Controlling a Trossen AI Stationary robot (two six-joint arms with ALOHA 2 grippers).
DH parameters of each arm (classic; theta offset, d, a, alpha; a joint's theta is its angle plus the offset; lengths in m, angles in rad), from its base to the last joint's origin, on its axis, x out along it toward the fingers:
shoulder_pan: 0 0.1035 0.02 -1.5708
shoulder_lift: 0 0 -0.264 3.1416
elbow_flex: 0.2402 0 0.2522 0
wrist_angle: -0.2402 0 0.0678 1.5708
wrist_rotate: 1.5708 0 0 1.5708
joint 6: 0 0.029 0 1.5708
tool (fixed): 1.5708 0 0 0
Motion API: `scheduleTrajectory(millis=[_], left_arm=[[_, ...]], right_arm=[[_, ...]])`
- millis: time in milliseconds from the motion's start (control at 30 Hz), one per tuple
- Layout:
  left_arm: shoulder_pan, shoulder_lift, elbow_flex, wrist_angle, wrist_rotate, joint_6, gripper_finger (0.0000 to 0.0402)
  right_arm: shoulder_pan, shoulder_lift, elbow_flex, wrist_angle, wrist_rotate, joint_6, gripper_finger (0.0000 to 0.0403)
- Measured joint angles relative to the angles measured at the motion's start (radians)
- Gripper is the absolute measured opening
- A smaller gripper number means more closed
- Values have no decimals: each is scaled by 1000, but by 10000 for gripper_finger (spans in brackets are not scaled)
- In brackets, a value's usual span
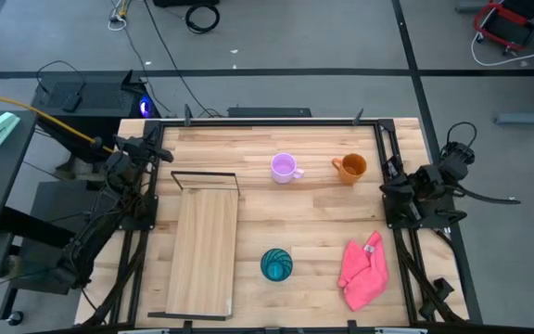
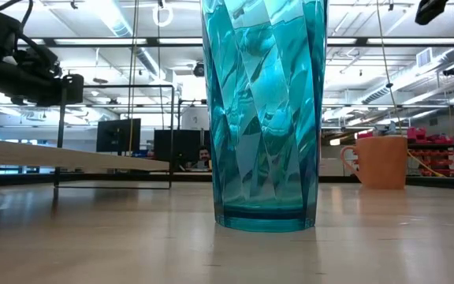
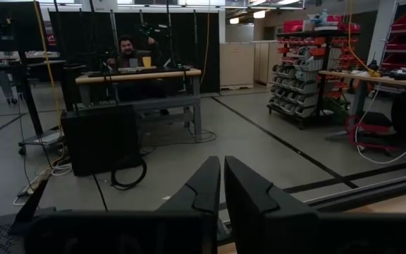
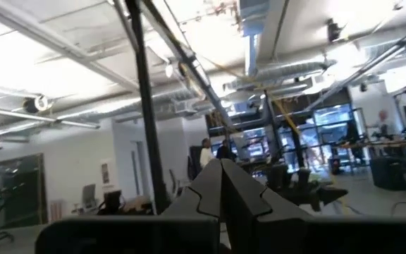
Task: Stack small to large cups/mugs on shelf
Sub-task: Put the purple mug on the shelf
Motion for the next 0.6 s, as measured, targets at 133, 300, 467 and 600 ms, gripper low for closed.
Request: scheduleTrajectory(millis=[133, 300, 467, 600], left_arm=[[0, 0, 0, 4, 0, 0, 27], [0, 0, 0, 6, 0, 0, 35], [0, 0, 0, 8, 0, 0, 34], [0, 0, 0, 9, 0, 0, 28]], right_arm=[[0, 0, 37, 0, 72, -7, 14], [0, 0, 88, 0, 169, -8, 14], [-2, 0, 145, 0, 191, -57, 15], [-2, 0, 179, 0, 192, -68, 22]])
